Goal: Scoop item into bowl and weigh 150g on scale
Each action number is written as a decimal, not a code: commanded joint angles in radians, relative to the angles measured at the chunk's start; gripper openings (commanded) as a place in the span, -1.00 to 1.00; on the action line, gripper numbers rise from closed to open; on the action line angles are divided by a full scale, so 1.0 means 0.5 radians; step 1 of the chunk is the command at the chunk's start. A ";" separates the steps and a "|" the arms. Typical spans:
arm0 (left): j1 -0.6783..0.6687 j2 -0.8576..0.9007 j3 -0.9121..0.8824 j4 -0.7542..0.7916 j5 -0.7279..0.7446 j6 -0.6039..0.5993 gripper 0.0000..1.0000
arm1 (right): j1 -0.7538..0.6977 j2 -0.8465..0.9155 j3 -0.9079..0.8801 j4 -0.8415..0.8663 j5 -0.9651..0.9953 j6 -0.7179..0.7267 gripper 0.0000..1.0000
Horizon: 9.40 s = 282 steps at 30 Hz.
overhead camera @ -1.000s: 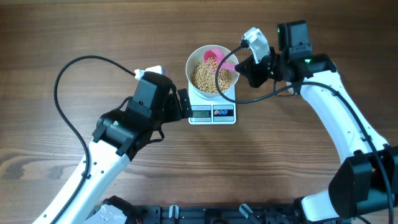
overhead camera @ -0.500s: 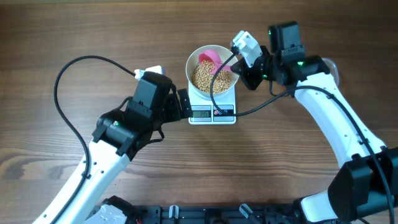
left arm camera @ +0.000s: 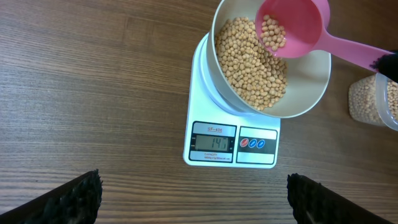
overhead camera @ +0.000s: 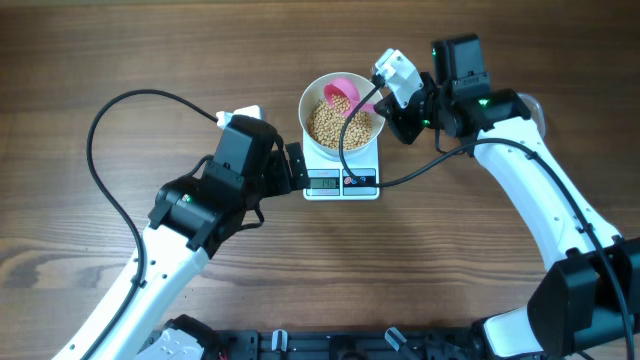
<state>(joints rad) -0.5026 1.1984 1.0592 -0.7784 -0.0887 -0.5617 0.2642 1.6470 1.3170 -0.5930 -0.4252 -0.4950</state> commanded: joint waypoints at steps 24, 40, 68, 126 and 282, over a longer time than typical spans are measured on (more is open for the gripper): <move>0.009 -0.014 0.002 0.004 -0.020 0.017 1.00 | 0.002 -0.060 0.009 0.016 -0.041 0.101 -0.91; 0.009 -0.014 0.002 0.004 -0.020 0.017 1.00 | 0.003 -0.060 0.009 0.016 -0.021 -0.086 -0.91; 0.009 -0.014 0.002 0.004 -0.020 0.017 1.00 | 0.014 -0.052 0.010 0.044 -0.041 0.256 -0.91; 0.009 -0.014 0.002 0.004 -0.020 0.017 1.00 | -1.371 -0.343 0.009 -0.500 0.389 0.287 -0.91; 0.009 -0.014 0.002 0.004 -0.020 0.017 1.00 | -1.081 -0.575 0.009 -1.129 0.775 1.514 0.99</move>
<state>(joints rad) -0.5026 1.1984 1.0592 -0.7784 -0.0887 -0.5617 -0.2768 1.4239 1.3170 -1.1275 -0.0612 0.2817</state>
